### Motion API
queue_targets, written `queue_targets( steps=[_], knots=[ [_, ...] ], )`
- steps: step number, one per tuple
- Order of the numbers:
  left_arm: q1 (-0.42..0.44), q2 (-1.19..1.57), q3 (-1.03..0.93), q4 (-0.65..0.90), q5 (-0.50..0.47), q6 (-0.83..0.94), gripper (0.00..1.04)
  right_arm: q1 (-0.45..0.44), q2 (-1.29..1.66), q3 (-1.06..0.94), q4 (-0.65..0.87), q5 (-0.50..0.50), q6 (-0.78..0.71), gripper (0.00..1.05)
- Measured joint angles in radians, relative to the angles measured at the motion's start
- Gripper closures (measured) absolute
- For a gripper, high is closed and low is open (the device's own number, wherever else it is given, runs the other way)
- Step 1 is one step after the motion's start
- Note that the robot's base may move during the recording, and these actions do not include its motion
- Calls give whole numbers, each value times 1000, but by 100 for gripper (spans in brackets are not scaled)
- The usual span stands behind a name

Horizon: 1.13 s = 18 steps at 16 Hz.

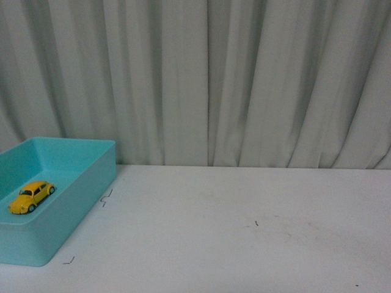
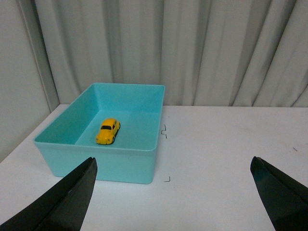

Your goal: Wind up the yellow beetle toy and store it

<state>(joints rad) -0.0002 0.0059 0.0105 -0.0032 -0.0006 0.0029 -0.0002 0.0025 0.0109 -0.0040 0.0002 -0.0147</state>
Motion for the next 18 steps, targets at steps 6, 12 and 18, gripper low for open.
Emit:
queue_targets(
  steps=[6, 12, 18],
  knots=[
    [0, 0, 0, 0, 0, 0, 7, 0, 0, 0, 0, 0, 0, 7],
    [0, 0, 0, 0, 0, 0, 7, 0, 0, 0, 0, 0, 0, 7],
    [0, 0, 0, 0, 0, 0, 7, 0, 0, 0, 0, 0, 0, 7]
  ],
)
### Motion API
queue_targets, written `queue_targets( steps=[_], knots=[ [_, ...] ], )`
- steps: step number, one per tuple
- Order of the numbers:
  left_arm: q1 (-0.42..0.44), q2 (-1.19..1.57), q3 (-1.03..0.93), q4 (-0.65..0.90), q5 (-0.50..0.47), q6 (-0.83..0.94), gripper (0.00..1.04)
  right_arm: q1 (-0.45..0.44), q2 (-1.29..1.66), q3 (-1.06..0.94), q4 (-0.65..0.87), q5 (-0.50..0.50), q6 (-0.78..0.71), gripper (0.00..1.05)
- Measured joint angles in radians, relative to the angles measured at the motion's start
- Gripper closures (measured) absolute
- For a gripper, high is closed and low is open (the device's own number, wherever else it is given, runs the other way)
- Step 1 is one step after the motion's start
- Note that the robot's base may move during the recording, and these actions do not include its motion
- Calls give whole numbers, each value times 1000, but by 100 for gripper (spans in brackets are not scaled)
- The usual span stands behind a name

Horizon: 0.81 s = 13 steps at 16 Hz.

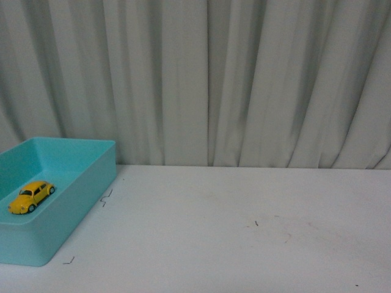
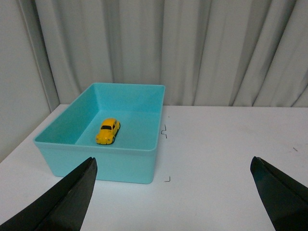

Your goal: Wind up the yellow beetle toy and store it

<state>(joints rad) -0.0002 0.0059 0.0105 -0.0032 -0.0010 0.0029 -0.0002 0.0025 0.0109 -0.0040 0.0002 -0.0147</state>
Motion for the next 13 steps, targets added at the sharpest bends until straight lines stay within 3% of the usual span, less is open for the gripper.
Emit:
queue_targets(
  steps=[13],
  knots=[
    [0, 0, 0, 0, 0, -1, 7, 0, 0, 0, 1, 1, 0, 7]
  ],
)
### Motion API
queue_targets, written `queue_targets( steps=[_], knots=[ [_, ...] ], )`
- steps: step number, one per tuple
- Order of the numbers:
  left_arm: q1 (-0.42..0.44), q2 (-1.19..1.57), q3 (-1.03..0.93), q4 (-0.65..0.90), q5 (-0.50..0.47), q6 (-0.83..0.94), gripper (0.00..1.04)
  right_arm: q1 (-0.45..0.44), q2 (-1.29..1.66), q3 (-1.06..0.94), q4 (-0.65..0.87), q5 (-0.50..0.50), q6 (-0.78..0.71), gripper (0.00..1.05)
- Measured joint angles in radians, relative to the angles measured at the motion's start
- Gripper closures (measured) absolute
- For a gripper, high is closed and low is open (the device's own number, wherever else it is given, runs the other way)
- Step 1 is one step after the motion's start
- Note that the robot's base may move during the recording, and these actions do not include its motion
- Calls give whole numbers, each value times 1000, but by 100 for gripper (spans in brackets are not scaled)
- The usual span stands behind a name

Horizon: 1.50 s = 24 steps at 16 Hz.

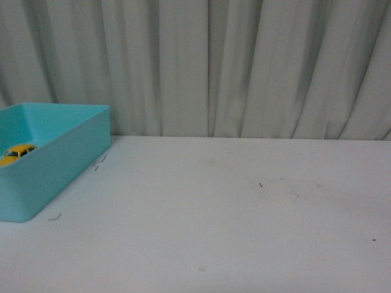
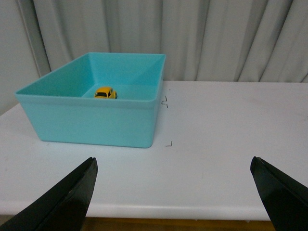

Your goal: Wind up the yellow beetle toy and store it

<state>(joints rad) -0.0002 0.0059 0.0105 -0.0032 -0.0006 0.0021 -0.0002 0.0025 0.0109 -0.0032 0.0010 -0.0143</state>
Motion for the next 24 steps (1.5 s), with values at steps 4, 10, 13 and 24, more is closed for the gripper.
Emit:
queue_targets(
  steps=[4, 10, 13, 24],
  knots=[
    [0, 0, 0, 0, -1, -2, 7, 0, 0, 0, 0, -1, 0, 7],
    [0, 0, 0, 0, 0, -2, 7, 0, 0, 0, -1, -1, 0, 7],
    [0, 0, 0, 0, 0, -2, 7, 0, 0, 0, 0, 0, 0, 7],
    [0, 0, 0, -3, 0, -2, 7, 0, 0, 0, -2, 0, 0, 7]
  ],
)
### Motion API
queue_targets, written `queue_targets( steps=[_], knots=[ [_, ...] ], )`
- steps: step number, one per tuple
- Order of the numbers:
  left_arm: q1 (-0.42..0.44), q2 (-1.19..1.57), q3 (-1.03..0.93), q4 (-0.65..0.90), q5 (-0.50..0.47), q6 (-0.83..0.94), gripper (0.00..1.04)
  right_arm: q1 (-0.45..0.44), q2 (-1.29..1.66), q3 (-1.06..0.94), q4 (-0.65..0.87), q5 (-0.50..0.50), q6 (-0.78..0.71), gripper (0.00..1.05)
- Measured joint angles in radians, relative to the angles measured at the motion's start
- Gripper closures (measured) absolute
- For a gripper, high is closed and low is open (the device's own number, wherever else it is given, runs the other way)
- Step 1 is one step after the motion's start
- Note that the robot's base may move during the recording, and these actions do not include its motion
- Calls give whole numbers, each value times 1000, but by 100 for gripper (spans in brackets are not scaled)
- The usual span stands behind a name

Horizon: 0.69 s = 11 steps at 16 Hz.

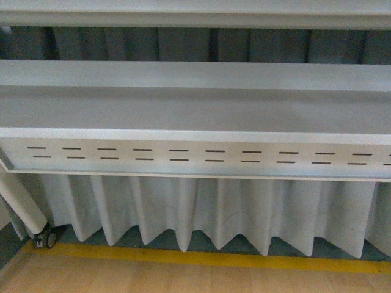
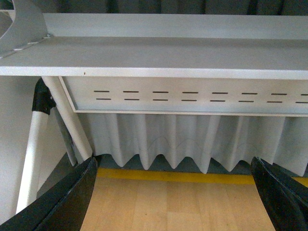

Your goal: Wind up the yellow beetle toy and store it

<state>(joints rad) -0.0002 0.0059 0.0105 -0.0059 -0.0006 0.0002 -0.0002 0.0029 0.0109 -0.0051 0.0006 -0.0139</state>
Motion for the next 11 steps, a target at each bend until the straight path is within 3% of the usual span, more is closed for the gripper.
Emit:
queue_targets(
  steps=[11],
  knots=[
    [0, 0, 0, 0, 0, 0, 7, 0, 0, 0, 0, 0, 0, 7]
  ],
)
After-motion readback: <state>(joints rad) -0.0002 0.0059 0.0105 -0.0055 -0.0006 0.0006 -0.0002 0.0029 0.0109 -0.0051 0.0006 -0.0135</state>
